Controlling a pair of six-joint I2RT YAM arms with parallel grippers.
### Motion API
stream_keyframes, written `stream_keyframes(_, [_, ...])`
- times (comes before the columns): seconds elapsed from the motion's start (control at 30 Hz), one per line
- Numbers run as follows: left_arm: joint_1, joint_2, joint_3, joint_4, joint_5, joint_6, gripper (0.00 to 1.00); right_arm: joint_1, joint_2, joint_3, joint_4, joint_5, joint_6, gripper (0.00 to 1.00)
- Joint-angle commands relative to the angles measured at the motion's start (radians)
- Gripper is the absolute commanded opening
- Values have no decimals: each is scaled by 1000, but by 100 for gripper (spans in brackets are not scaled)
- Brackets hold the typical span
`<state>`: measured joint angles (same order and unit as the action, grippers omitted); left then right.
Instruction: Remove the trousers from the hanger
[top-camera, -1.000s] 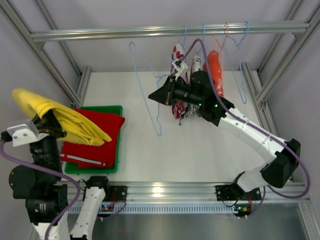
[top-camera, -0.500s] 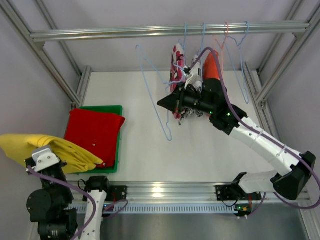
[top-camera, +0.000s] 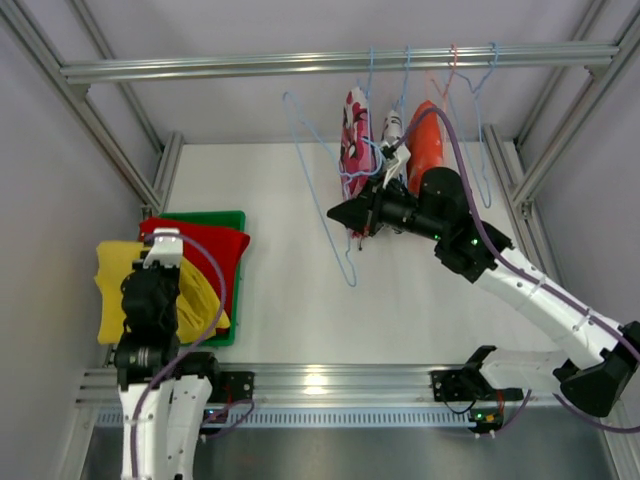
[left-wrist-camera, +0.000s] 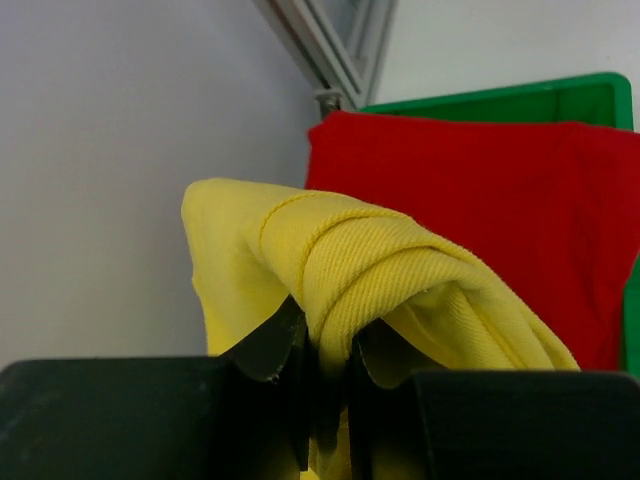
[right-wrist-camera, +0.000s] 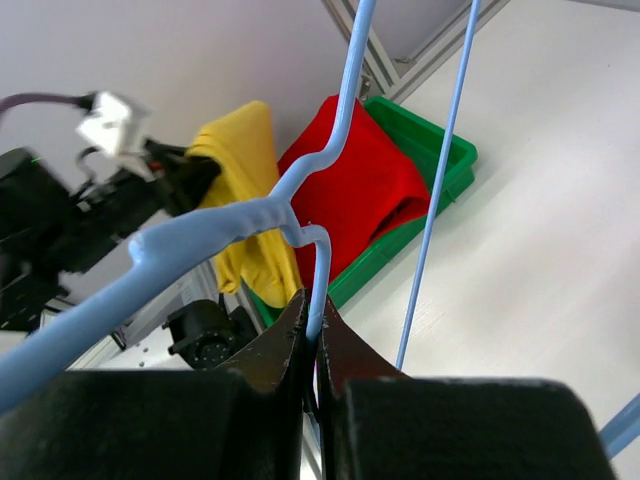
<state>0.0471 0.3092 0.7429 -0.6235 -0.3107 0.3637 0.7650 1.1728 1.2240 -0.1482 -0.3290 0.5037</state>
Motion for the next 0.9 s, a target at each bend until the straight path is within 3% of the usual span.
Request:
stream_keyframes(0.0, [4,118,-69,336,102,-26,0,11,-58,17,16,-1,-47,0])
stream_keyframes(0.2, [5,382,-59,478,264,-198,1,11,-111,46,-16,7,-89,0])
stream_keyframes(0.33, [4,482,-1,475,432,-328,10,11,-154,57,-68,30,-134,0])
stream_keyframes(0.4, [4,507,15,458,450,-357,15,11,-188,57,-99,51,-165,0])
stream_keyframes(0.5, [5,538,44,406,504,-405,27,11,-231,60,-135,90,-201,0])
stream_keyframes(0.6, [4,522,64,383,568,-430,59,11,-268,72,-163,140,-232,0])
stream_keyframes(0.63, [5,515,76,374,576,-436,74,11,-277,78,-172,169,-243,0])
stream_keyframes(0.7, [4,493,128,338,604,-437,90,11,-300,112,-198,197,-258,0])
stream_keyframes(0.77, [4,472,176,305,625,-431,99,7,-329,149,-244,228,-300,0])
stream_keyframes(0.87, [4,421,243,294,682,-393,99,-1,-380,192,-307,274,-382,0])
